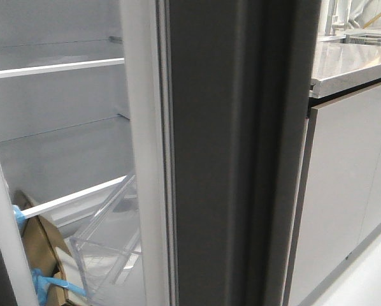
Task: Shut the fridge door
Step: 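Push the door the rest of the way shut with both grippers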
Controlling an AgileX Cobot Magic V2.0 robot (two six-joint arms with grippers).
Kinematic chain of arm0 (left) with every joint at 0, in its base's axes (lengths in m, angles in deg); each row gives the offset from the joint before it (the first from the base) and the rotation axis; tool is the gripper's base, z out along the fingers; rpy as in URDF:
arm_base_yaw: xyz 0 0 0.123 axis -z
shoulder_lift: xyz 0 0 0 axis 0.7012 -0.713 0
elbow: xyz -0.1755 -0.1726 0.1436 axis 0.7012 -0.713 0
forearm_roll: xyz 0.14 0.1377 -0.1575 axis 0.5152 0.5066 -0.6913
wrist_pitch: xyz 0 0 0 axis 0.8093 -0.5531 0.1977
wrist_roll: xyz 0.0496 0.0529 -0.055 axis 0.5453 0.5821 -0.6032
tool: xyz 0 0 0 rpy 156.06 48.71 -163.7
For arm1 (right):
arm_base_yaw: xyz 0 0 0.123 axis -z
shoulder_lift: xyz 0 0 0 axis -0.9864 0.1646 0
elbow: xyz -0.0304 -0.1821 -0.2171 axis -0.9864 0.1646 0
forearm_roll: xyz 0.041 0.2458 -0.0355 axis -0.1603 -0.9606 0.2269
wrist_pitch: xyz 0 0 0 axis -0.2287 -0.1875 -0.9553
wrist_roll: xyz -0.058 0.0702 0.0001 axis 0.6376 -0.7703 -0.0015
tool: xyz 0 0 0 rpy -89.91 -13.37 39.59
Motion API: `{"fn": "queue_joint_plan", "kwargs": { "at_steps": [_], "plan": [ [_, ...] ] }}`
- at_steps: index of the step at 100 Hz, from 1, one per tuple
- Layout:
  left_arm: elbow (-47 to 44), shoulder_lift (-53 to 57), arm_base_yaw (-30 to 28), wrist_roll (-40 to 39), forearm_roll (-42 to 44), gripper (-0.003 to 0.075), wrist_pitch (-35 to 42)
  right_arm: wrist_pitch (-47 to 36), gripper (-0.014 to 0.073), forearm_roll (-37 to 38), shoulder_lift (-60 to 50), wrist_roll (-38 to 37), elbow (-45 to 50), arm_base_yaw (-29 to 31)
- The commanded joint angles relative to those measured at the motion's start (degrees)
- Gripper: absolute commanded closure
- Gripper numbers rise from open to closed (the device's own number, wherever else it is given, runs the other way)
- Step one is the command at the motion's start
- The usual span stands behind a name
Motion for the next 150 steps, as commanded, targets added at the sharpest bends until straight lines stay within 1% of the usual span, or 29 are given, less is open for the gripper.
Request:
{"fn": "queue_joint_plan", "kwargs": {
  "at_steps": [1,23,38,47,70,97,112,133,142,150],
  "plan": [
    [-1.60,-1.09,0.19,-0.20,-0.09,0.0741,4.40,-3.58,0.0670,-0.13,0.91,0.08,-2.70,-0.83],
    [-1.60,-1.09,0.19,-0.20,-0.09,0.0741,4.40,-3.70,0.0670,-0.13,5.12,0.08,-4.16,-2.21],
    [-1.60,-1.09,0.19,-0.20,-0.09,0.0741,4.40,-3.58,0.0670,-0.13,9.77,0.08,-7.07,-3.36],
    [-1.60,-1.09,0.19,-0.20,-0.09,0.0741,4.40,-3.58,0.0670,-0.13,13.05,0.08,-9.78,-4.54],
    [-1.60,-1.09,0.19,-0.20,-0.09,0.0741,4.40,-3.79,0.0670,-0.13,22.16,0.08,-17.62,-4.91],
    [-1.60,-1.09,0.19,-0.20,-0.09,0.0741,4.40,-7.37,0.0670,-0.13,33.27,0.08,-27.29,-4.91],
    [-1.60,-1.09,0.19,-0.20,-0.09,0.0741,4.40,-9.86,0.0670,-0.13,38.91,0.08,-30.92,-4.91],
    [-1.60,-1.09,0.19,-0.20,-0.09,0.0741,4.40,-9.91,0.0670,-0.13,41.94,0.08,-32.05,-4.91],
    [-1.60,-1.09,0.19,-0.20,-0.09,0.0741,4.40,-9.64,0.0670,-0.13,41.94,1.59,-32.05,-4.80],
    [-1.60,-1.09,0.19,-0.20,-0.09,0.0741,4.40,-9.64,0.0670,1.83,41.71,3.02,-32.05,-4.37]
  ]
}}
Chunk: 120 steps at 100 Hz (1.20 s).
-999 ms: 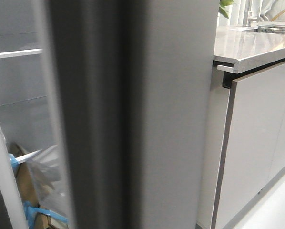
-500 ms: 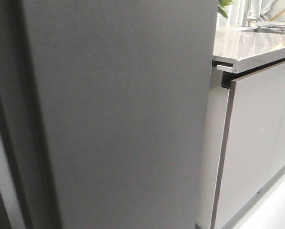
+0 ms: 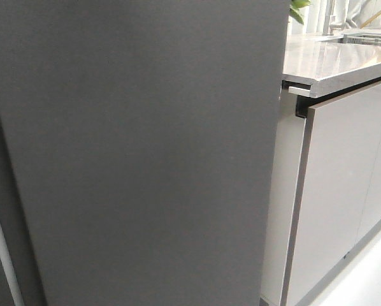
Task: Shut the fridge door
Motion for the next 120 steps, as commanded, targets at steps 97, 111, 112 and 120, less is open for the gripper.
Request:
{"fn": "queue_joint_plan", "kwargs": {
  "at_steps": [97,111,112,120],
  "plan": [
    [-1.60,-1.09,0.19,-0.20,-0.09,0.0741,4.40,-11.30,0.0670,3.15,-54.41,1.91,54.08,31.02],
    [-1.60,-1.09,0.19,-0.20,-0.09,0.0741,4.40,-11.30,0.0670,3.15,-63.46,1.91,64.08,36.37],
    [-1.60,-1.09,0.19,-0.20,-0.09,0.0741,4.40,-11.30,0.0670,3.15,-64.36,1.91,64.56,36.84],
    [-1.60,-1.09,0.19,-0.20,-0.09,0.0741,4.40,-11.30,0.0670,3.15,-69.14,1.91,69.91,39.01]
  ]
}}
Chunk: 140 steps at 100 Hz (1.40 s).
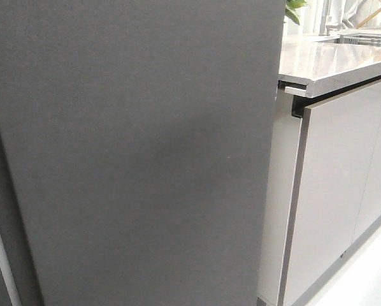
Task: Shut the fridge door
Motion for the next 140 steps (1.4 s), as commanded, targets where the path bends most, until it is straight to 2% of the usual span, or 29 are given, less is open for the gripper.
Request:
{"fn": "queue_joint_plan", "kwargs": {
  "at_steps": [1,32,63,140],
  "plan": [
    [-1.60,-1.09,0.19,-0.20,-0.09,0.0741,4.40,-4.81,0.0670,0.57,-4.78,0.45,3.07,2.29],
    [-1.60,-1.09,0.19,-0.20,-0.09,0.0741,4.40,-4.84,0.0670,0.57,-19.89,0.45,20.05,5.94],
    [-1.60,-1.09,0.19,-0.20,-0.09,0.0741,4.40,-5.36,0.0670,0.57,-27.73,0.45,28.29,6.94],
    [-1.60,-1.09,0.19,-0.20,-0.09,0.0741,4.40,-3.98,0.0670,0.57,-30.23,0.45,28.29,6.94]
  ]
}}
